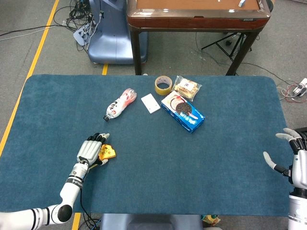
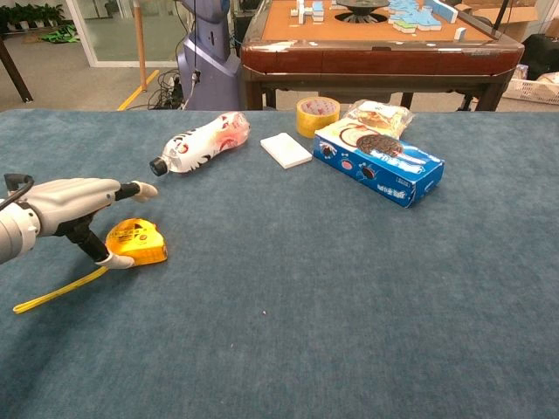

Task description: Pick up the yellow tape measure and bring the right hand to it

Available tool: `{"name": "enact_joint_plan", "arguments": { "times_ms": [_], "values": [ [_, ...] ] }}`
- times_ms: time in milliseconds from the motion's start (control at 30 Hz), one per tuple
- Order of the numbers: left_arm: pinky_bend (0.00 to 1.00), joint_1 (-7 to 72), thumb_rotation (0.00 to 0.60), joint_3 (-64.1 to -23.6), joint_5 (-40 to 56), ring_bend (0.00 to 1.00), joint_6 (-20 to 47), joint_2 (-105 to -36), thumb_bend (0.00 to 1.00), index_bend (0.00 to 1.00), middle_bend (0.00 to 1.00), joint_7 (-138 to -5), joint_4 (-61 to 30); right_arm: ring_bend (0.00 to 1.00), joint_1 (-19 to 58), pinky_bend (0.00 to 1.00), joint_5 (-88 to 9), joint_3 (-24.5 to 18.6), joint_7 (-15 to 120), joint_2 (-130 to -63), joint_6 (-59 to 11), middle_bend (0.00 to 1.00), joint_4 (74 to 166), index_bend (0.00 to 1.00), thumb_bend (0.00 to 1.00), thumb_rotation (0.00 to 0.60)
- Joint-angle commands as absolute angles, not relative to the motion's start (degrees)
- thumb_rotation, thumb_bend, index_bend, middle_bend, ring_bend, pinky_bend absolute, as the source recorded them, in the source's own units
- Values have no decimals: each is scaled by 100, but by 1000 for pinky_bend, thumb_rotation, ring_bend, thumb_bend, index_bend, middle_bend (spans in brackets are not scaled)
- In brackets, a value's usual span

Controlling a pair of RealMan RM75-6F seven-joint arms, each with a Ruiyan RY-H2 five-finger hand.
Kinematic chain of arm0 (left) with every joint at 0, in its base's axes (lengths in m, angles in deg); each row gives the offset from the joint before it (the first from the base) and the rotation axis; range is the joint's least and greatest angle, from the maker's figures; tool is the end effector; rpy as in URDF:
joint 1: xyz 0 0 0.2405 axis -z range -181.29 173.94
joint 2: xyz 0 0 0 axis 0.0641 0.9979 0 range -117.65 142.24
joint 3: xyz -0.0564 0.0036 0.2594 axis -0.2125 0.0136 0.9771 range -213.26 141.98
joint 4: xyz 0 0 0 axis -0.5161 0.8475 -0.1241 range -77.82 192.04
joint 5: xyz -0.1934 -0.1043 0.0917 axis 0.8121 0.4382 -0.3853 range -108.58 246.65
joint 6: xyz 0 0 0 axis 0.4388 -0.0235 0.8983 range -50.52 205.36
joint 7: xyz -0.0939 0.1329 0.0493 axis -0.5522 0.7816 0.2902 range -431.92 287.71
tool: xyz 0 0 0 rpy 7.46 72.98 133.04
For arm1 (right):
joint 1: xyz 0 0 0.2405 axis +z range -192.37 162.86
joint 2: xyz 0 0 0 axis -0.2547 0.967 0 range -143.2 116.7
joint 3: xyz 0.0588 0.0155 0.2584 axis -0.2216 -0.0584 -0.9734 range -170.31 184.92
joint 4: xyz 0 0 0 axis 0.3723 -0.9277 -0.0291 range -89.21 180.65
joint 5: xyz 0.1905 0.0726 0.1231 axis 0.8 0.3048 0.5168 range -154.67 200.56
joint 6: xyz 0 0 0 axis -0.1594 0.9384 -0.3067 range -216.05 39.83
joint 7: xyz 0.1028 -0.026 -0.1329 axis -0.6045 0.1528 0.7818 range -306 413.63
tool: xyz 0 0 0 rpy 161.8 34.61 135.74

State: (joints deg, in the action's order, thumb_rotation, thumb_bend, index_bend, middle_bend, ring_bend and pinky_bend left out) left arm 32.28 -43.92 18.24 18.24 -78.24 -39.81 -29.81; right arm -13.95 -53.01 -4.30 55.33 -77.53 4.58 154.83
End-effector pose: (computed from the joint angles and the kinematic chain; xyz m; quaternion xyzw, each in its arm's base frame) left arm -0.2085 0.3465 -0.0631 -0.7094 -0.4361 -0.2740 0.4811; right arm -0.2872 -0.2119 0.1659 0.4241 -0.4413 0.4868 0.6232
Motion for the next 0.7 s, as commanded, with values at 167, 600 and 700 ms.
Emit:
{"name": "enact_joint_plan", "arguments": {
  "times_ms": [167,600,700],
  "values": [
    [119,3212,600,-4342,1940,144,1541,-7898,210,225,202,-3754,-2955,137,-1385,64,-5287,-439,5517,-7756,417,222,15474,327,299,600],
    [134,3258,600,-4349,1994,214,1616,-7983,210,304,318,-3854,-2827,138,-1396,64,-5251,-440,5540,-7754,386,222,15469,327,299,600],
    [148,3244,600,-4392,1901,250,1590,-8020,210,351,382,-4027,-2759,137,-1403,64,-5249,-445,5546,-7744,396,222,15479,327,299,600]
  ]
}}
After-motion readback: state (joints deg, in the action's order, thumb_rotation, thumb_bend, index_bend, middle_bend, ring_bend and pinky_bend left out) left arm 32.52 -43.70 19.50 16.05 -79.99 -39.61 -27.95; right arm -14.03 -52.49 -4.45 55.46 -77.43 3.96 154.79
